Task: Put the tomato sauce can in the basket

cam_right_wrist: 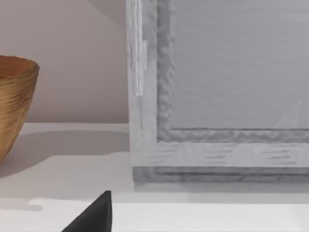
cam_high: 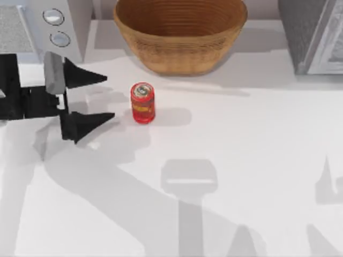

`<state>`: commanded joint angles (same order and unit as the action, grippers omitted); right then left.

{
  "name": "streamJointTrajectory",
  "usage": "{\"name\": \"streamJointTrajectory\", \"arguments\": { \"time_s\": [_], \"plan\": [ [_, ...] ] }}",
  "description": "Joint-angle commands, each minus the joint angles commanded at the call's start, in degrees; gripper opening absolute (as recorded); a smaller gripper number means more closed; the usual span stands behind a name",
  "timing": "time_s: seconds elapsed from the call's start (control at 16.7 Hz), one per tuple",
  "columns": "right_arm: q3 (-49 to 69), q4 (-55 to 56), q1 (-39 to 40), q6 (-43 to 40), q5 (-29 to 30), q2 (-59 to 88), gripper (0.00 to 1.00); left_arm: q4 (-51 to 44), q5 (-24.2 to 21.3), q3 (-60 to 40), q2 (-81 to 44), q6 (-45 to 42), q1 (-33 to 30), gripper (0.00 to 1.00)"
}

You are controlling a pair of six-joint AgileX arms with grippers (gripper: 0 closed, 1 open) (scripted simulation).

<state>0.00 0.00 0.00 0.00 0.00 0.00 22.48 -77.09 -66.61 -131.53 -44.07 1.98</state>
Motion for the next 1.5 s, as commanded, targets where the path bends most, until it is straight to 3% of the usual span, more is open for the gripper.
{"name": "streamJointTrajectory", "arguments": {
  "time_s": [0.3, 0.78, 1.26, 1.5],
  "plan": [
    [0.00, 0.00, 0.00, 0.00, 0.00, 0.00, 1.00, 0.26, -3.84, -4.70, -6.02, -0.01, -2.48, 1.00],
    [0.00, 0.00, 0.00, 0.00, 0.00, 0.00, 1.00, 1.16, -3.97, -4.97, -6.57, 0.91, -2.75, 1.00],
    [0.00, 0.00, 0.00, 0.00, 0.00, 0.00, 1.00, 21.22, 1.25, -6.28, -10.83, 17.71, -9.24, 1.00],
    [0.00, 0.00, 0.00, 0.00, 0.00, 0.00, 1.00, 25.21, 3.57, -6.19, -11.53, 21.49, -11.77, 1.00]
  ]
}}
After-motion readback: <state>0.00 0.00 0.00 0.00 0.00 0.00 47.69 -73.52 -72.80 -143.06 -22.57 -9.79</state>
